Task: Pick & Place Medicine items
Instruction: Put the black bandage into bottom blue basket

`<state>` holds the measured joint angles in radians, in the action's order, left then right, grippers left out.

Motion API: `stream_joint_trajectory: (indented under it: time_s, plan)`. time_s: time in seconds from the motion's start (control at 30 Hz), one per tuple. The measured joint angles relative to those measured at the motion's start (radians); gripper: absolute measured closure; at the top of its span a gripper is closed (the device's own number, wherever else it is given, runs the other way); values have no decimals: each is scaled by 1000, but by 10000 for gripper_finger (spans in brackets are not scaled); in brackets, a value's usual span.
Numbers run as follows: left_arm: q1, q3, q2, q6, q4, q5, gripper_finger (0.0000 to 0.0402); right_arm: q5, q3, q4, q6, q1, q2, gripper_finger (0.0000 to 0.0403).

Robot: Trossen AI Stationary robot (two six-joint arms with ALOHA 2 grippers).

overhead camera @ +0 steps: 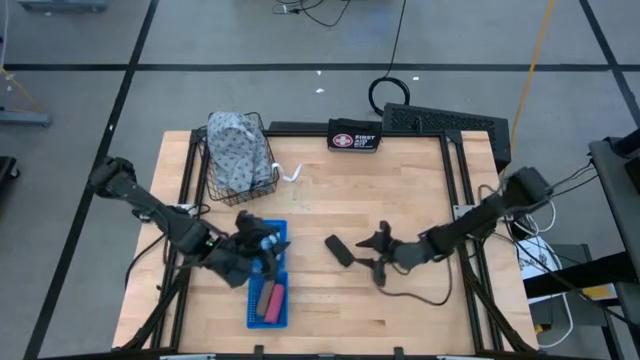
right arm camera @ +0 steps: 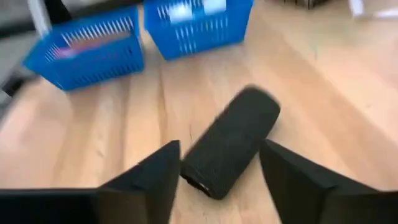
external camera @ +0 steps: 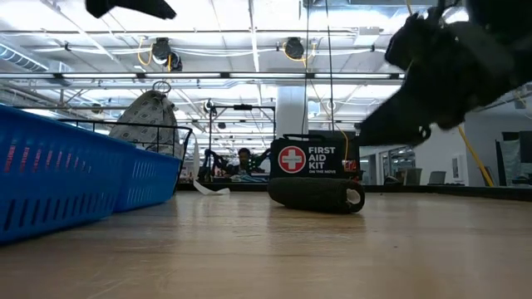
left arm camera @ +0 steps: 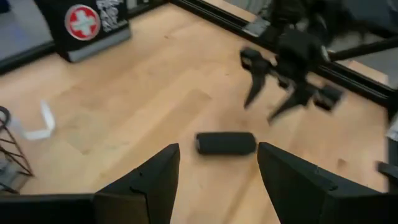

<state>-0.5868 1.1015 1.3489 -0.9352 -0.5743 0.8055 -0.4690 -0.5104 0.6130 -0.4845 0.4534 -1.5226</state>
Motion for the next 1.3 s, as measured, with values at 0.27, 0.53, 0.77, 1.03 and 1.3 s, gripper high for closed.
stream_joint_trajectory:
  time_s: [0.27,0.53,0.77,1.03,1.3]
  plan:
    - [77,0,6,42,0,-38,176,-31,-146,3,24,-1,-261,123]
    - [100,0,6,39,2,-39,176,-141,-194,-24,-65,-9,-354,145]
    - [104,0,6,40,4,-39,176,-159,-194,-98,-54,-8,-353,190]
    - [112,0,6,14,8,-38,176,-155,-194,-50,70,10,-337,275]
    - [159,0,6,-55,15,-90,176,149,-193,-85,193,5,-191,359]
